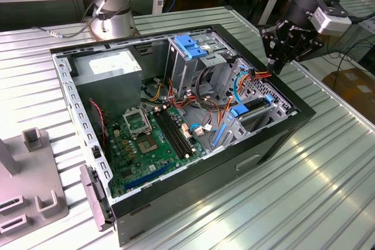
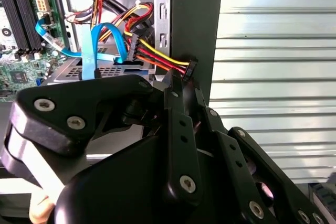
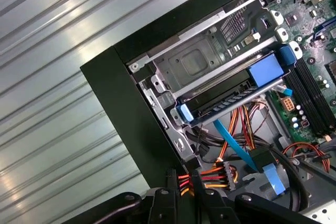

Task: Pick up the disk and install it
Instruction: 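Insert the first disk wire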

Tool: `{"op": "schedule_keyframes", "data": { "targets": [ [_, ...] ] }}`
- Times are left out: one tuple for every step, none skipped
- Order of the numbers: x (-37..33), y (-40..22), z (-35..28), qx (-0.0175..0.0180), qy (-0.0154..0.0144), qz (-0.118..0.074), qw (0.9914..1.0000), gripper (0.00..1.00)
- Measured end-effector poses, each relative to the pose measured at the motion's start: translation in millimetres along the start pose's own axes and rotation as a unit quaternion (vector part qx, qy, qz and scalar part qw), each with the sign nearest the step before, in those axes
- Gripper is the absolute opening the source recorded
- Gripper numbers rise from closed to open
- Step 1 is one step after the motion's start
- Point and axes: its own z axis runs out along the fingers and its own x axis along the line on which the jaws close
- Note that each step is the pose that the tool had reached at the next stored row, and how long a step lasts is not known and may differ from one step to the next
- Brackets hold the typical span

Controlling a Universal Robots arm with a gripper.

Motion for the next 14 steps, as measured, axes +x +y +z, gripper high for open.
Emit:
{"op": "schedule_keyframes", "data": {
  "targets": [
    [-0.2,-0.7,0.4,0.0001,0.0015,0.000,1.00000,0.24],
    [-0.6,-1.6,1.3,0.0003,0.0030,0.000,1.00000,0.24],
    [-0.8,-1.9,1.8,0.0005,0.0041,0.000,0.99999,0.24],
    [-1.0,-2.1,2.3,0.0004,0.0059,0.000,0.99998,0.24],
    [-1.1,-2.2,2.6,0.0001,0.0085,0.000,0.99996,0.24],
    [-1.2,-2.5,3.2,0.0000,0.0116,0.000,0.99993,0.24],
    [-1.4,-2.8,3.8,0.0001,0.0132,0.000,0.99991,0.25],
    [-1.5,-2.8,4.2,0.0004,0.0140,0.000,0.99990,0.25],
    [-1.5,-2.8,4.9,0.0007,0.0144,-0.001,0.99990,0.31],
    [-1.6,-2.8,5.3,0.0008,0.0147,-0.001,0.99989,0.31],
    [-1.6,-2.8,5.6,0.0009,0.0149,-0.001,0.99989,0.31],
    [-1.6,-2.8,6.5,0.0011,0.0152,-0.001,0.99988,0.31],
    [-1.6,-2.8,7.0,0.0012,0.0153,-0.001,0.99988,0.31],
    [-1.6,-2.8,7.2,0.0012,0.0154,-0.001,0.99988,0.31]
  ]
}}
